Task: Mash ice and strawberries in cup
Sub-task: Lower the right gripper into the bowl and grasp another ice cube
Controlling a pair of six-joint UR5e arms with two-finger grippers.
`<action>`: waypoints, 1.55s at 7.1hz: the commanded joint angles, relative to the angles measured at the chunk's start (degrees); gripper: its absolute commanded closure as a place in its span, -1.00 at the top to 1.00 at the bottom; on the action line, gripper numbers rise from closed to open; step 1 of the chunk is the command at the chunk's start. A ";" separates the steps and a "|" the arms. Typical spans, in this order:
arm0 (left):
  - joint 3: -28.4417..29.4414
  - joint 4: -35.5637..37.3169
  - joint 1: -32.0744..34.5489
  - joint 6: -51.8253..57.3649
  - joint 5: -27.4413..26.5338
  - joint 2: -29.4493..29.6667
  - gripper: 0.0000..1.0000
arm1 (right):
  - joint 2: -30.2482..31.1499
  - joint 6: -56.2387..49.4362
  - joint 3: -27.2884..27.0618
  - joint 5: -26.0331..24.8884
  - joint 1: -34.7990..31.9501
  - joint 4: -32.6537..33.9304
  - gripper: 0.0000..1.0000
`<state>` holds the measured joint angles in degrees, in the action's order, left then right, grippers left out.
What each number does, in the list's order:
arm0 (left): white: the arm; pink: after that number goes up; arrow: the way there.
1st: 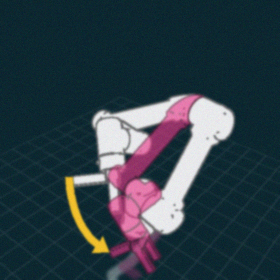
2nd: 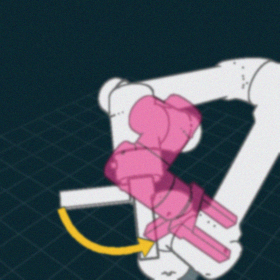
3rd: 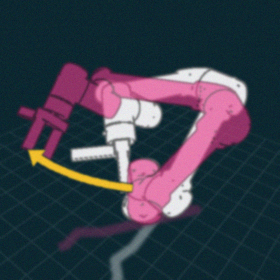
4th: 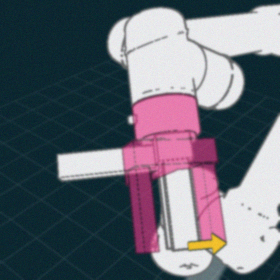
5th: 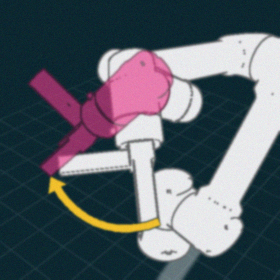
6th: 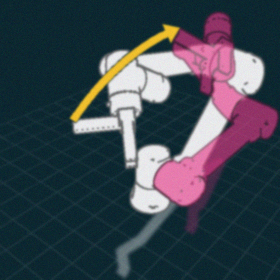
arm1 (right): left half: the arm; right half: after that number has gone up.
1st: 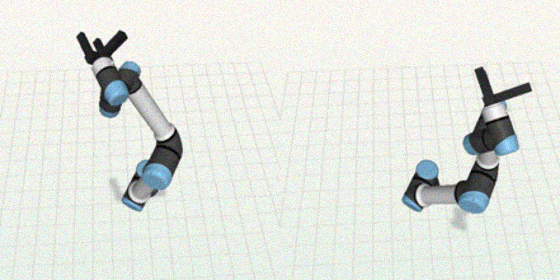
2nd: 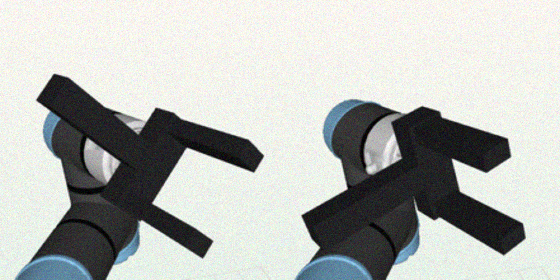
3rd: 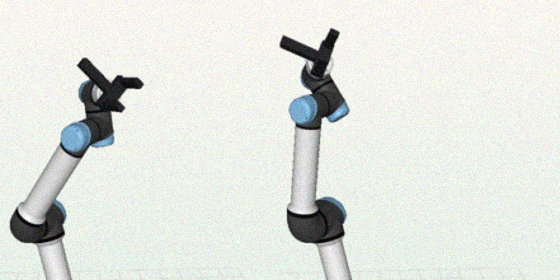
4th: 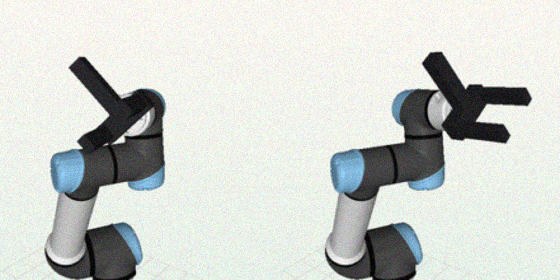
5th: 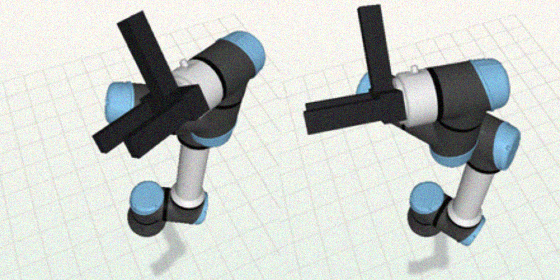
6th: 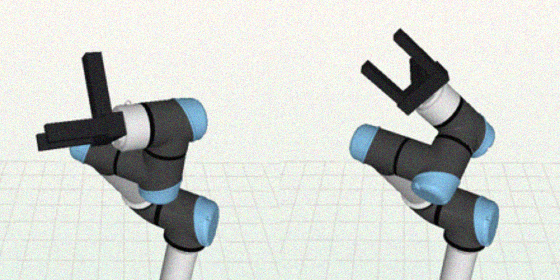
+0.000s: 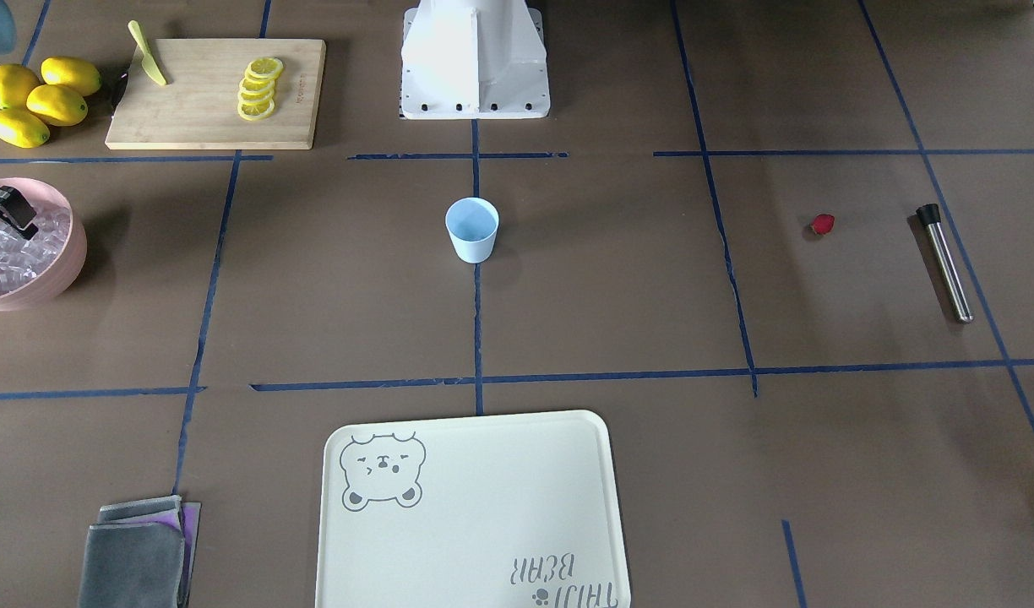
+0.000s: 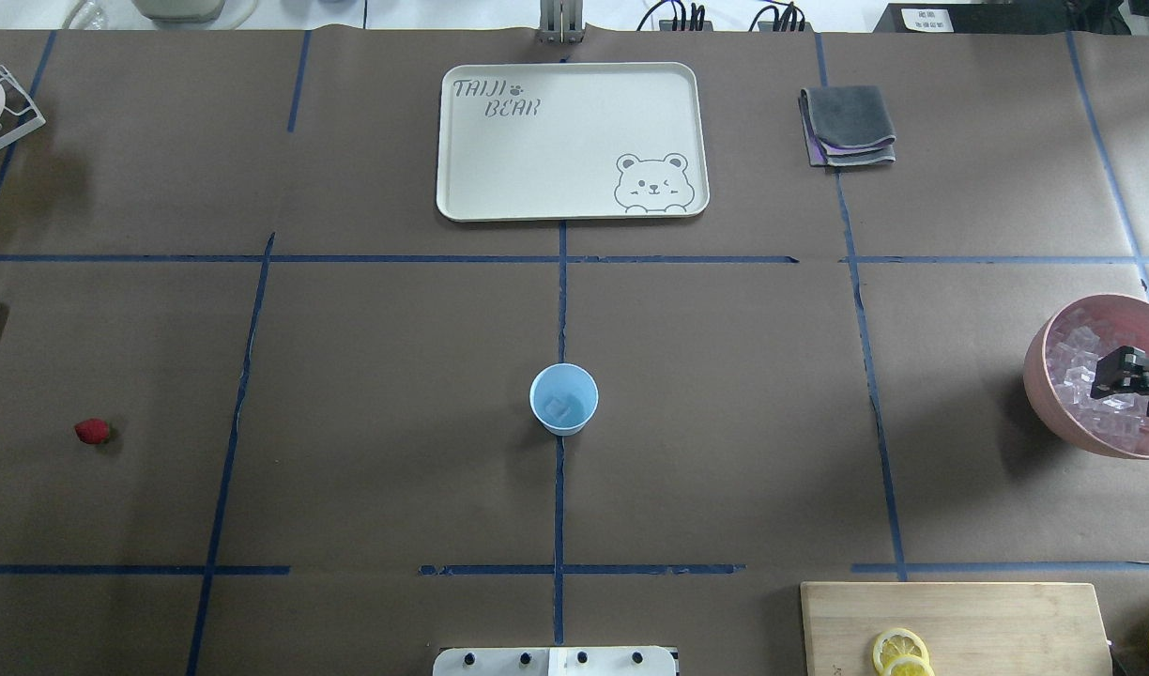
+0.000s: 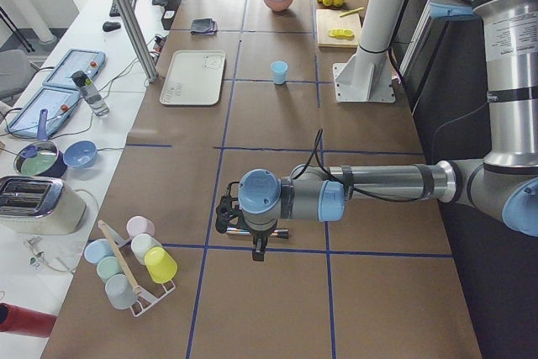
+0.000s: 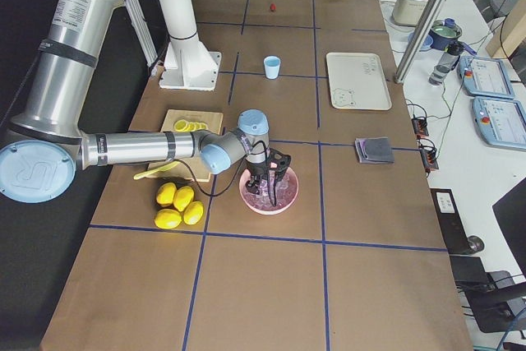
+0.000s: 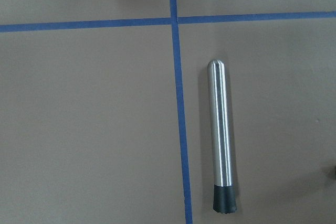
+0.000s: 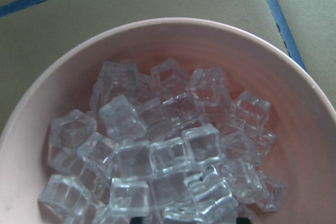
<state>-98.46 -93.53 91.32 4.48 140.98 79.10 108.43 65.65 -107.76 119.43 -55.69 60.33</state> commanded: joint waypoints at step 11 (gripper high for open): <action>-0.33 0.02 0.00 -0.18 0.70 -0.09 1.00 | -13.53 -0.35 -18.63 7.40 -0.51 18.84 -1.00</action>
<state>-98.80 -93.52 91.32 4.31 141.65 79.08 101.36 65.28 -125.23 127.20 -59.47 76.12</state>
